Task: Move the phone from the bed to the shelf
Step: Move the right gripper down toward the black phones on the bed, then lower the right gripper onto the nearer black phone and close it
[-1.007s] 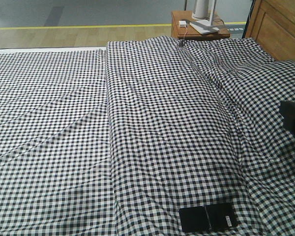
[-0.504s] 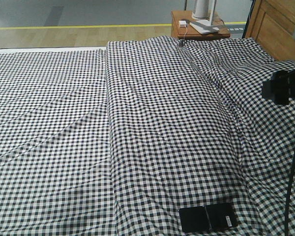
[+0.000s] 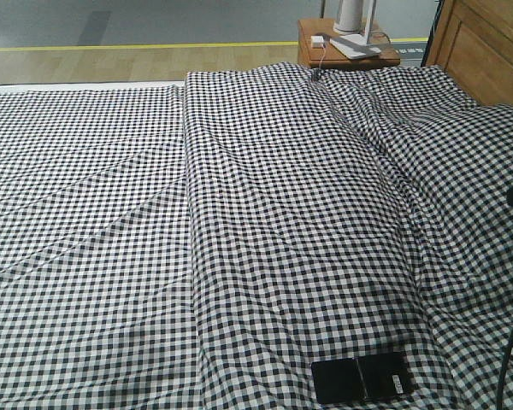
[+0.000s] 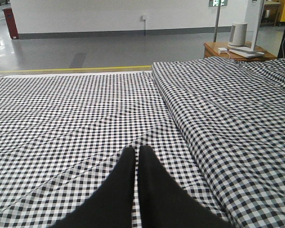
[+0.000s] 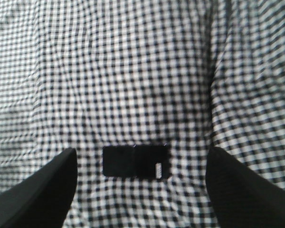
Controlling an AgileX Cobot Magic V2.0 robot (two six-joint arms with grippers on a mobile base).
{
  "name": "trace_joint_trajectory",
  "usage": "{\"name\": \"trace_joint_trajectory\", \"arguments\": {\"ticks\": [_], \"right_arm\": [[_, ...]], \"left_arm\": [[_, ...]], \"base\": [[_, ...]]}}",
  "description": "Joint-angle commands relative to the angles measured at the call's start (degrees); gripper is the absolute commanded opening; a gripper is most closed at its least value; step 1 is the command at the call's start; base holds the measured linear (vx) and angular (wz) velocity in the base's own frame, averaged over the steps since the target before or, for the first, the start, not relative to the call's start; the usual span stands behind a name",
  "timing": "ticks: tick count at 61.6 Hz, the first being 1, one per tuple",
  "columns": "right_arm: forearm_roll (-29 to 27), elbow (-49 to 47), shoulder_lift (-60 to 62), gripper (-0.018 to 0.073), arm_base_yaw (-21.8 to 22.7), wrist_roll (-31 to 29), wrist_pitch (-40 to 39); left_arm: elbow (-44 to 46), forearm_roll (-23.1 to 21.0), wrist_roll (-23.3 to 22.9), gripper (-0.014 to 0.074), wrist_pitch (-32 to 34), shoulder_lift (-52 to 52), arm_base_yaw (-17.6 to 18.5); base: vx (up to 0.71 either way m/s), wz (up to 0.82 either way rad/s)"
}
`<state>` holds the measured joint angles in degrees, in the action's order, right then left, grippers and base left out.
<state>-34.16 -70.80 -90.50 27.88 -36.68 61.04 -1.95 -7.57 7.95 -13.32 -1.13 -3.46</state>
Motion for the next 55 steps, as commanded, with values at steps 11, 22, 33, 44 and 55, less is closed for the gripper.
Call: {"name": "trace_joint_trajectory", "arguments": {"ticks": [11, 22, 33, 44, 55], "right_arm": [[-9.7, -1.9, -8.6, 0.0529, 4.7, -10.8, 3.3], [-9.9, -1.9, -16.4, 0.0529, 4.7, -14.6, 3.3], [-10.3, -1.9, -24.4, 0.0529, 4.7, -20.3, 3.3], [-12.7, -1.9, -32.2, 0.0529, 4.7, -26.9, 3.3], [-17.1, -1.9, -39.1, 0.0529, 4.7, -29.7, 3.3]], "left_arm": [[-0.1, -0.4, -0.2, 0.0001, 4.2, -0.3, 0.3], [-0.1, -0.4, -0.2, 0.0001, 4.2, -0.3, 0.3], [-0.1, -0.4, -0.2, 0.0001, 4.2, -0.3, 0.3], [-0.1, -0.4, -0.2, 0.0001, 4.2, -0.3, 0.3], [-0.1, -0.4, -0.2, 0.0001, 4.2, -0.3, 0.3]], "base": [[0.0, 0.0], [0.0, 0.0], [0.0, 0.0], [0.0, 0.0], [0.0, 0.0]]}}
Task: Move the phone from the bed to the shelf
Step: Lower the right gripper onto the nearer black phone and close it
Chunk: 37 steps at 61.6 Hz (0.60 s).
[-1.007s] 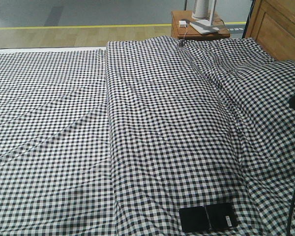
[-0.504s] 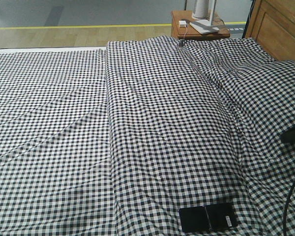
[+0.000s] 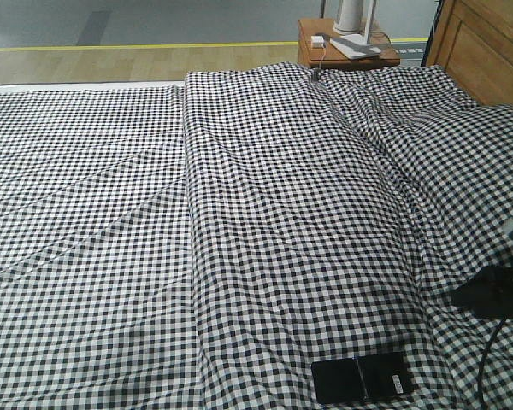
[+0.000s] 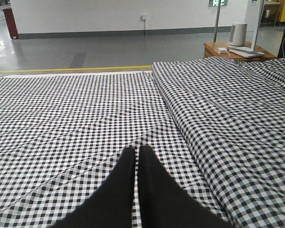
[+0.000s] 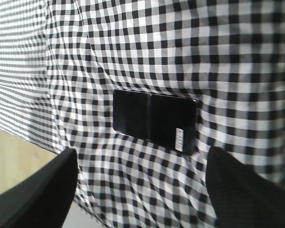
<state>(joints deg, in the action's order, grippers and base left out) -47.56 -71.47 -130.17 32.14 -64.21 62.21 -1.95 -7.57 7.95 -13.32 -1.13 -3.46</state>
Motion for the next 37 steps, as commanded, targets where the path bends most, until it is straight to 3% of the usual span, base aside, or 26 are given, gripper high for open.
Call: {"name": "trace_joint_trajectory", "arguments": {"ticks": [1, 15, 37], "right_arm": [[-4.0, -1.3, -0.2, 0.0529, 0.4, -2.8, 2.2], [-7.8, -1.3, -8.2, 0.0529, 0.3, -8.7, 2.1], [-13.8, -1.3, -16.9, 0.0529, 0.3, -12.8, 2.7]], "left_arm": [[-0.1, -0.4, -0.2, 0.0001, 4.2, -0.3, 0.3], [-0.1, -0.4, -0.2, 0.0001, 4.2, -0.3, 0.3], [-0.1, -0.4, -0.2, 0.0001, 4.2, -0.3, 0.3]], "base": [[0.0, 0.0], [0.0, 0.0], [0.0, 0.0]]}}
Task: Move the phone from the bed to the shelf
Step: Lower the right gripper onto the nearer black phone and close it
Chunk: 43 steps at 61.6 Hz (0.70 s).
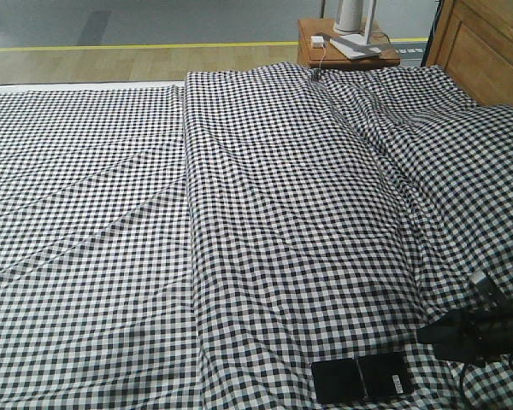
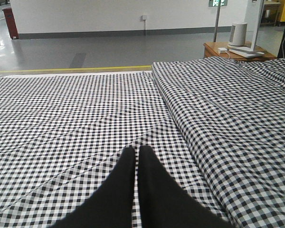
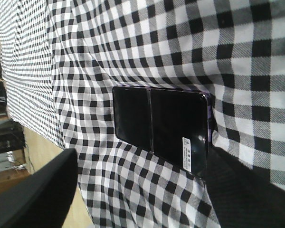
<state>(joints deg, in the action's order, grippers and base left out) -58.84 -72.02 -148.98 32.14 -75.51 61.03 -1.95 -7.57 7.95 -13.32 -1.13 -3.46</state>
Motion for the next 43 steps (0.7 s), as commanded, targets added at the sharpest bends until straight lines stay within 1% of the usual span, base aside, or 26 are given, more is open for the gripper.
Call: {"name": "trace_joint_trajectory", "arguments": {"ticks": [1, 16, 30, 43], "right_arm": [[-2.7, -0.7, 1.7, 0.0529, 0.3, -1.6, 4.0], [-4.3, -0.7, -0.9, 0.0529, 0.3, -3.6, 4.3], [-8.9, -0.7, -3.1, 0.0529, 0.3, -6.3, 4.4], [-8.9, -1.7, -5.0, 0.0529, 0.3, -7.1, 4.1]], "left_arm": [[-0.1, -0.4, -0.2, 0.0001, 4.2, -0.3, 0.3], [-0.1, -0.4, -0.2, 0.0001, 4.2, -0.3, 0.3], [-0.1, -0.4, -0.2, 0.0001, 4.2, -0.3, 0.3], [-0.1, -0.4, -0.2, 0.0001, 4.2, -0.3, 0.3]], "base": [[0.0, 0.0], [0.0, 0.0], [0.0, 0.0], [0.0, 0.0]]}}
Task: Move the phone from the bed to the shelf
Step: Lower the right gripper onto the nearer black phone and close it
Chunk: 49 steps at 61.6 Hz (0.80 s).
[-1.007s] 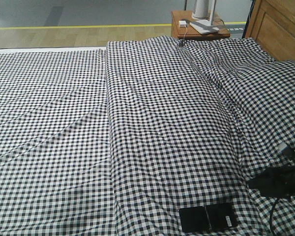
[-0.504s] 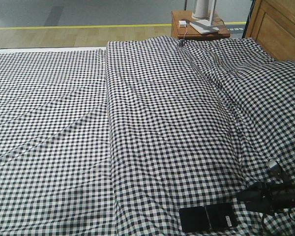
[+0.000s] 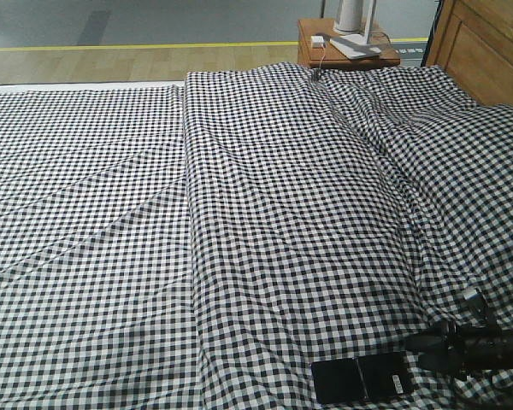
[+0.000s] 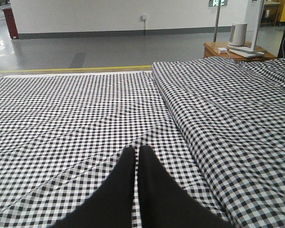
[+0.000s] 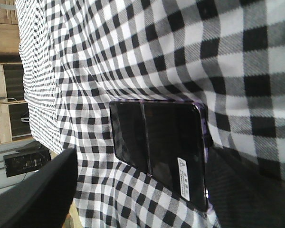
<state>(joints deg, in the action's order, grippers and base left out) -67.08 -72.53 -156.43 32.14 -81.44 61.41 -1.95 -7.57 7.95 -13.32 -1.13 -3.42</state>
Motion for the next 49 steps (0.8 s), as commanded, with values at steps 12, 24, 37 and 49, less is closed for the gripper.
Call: {"name": "trace_joint_trajectory", "arguments": {"ticks": [12, 24, 37, 49], "right_arm": [[-0.7, -4.1, 0.4, 0.0529, 0.3, 0.9, 5.6], [-0.7, -4.2, -1.2, 0.0529, -0.3, 1.1, 6.9], [0.1, -4.2, -2.4, 0.0529, -3.1, 0.5, 6.2], [0.2, -4.2, -3.1, 0.0529, -7.0, 0.0, 4.7]], "left_arm": [[-0.1, -0.4, -0.2, 0.0001, 4.2, -0.3, 0.3], [-0.1, -0.4, -0.2, 0.0001, 4.2, -0.3, 0.3], [-0.1, -0.4, -0.2, 0.0001, 4.2, -0.3, 0.3], [-0.1, -0.4, -0.2, 0.0001, 4.2, -0.3, 0.3]], "base": [[0.0, 0.0], [0.0, 0.0], [0.0, 0.0], [0.0, 0.0]]}}
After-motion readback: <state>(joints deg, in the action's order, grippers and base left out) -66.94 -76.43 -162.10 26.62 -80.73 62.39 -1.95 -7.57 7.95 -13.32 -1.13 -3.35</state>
